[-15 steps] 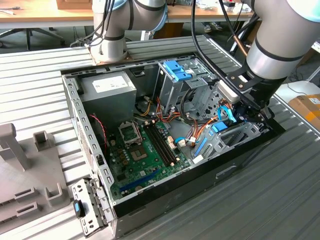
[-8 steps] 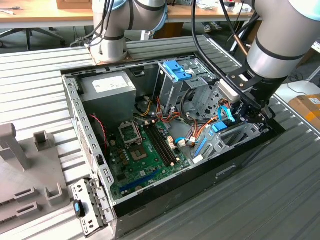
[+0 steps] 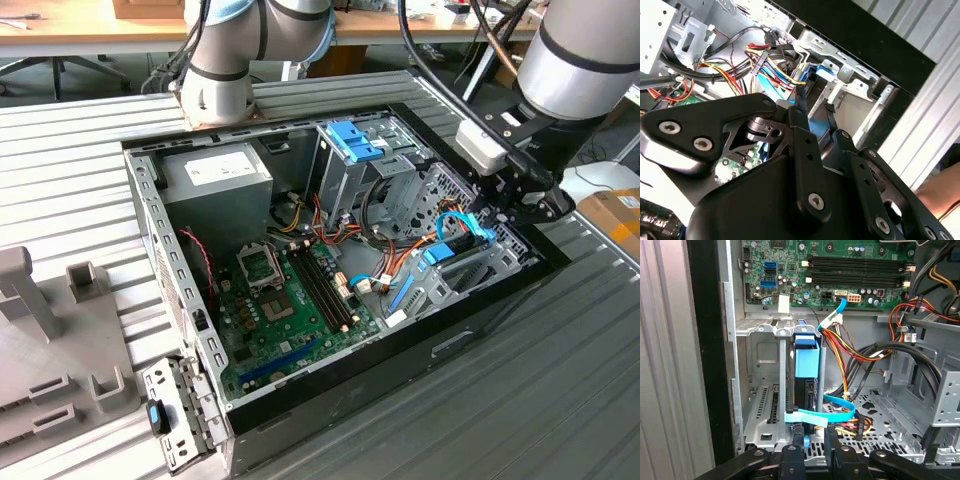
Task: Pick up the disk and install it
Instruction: 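Insert the disk into the insertion slot, then insert the first disk wire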
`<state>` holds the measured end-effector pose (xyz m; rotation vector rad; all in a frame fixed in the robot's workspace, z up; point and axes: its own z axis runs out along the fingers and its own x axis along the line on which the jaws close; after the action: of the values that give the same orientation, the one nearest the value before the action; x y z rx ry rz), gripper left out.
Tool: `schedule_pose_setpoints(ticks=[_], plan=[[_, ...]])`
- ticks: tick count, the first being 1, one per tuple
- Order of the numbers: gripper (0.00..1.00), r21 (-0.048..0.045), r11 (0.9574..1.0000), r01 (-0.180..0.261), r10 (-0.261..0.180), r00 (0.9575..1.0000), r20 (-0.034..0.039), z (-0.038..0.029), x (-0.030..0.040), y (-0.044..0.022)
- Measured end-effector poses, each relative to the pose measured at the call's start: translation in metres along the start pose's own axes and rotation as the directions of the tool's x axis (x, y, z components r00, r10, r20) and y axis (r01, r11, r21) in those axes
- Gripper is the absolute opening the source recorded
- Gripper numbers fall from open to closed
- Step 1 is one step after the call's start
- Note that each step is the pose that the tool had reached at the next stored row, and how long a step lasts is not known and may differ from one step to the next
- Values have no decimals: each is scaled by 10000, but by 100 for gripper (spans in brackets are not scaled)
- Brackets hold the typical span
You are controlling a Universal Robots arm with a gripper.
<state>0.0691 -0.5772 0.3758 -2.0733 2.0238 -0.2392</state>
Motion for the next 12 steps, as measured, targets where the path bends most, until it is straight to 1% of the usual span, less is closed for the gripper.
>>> schedule_pose_setpoints(ticks=[1, 2, 3, 7, 9, 12], plan=[[30, 0, 10000, 1, -1, 10000, 0, -30, -2, -9], [30, 2, 10000, 1, -1, 10000, -2, -81, -4, -24], [30, 5, 10000, 1, -1, 10000, -1, -102, -5, -29], [30, 6, 10000, 0, 0, 10000, -1, -109, -6, -31], [30, 5, 10000, 1, -1, 10000, -1, -126, -7, -36], [30, 5, 10000, 1, -1, 10000, -1, -128, -7, -36]])
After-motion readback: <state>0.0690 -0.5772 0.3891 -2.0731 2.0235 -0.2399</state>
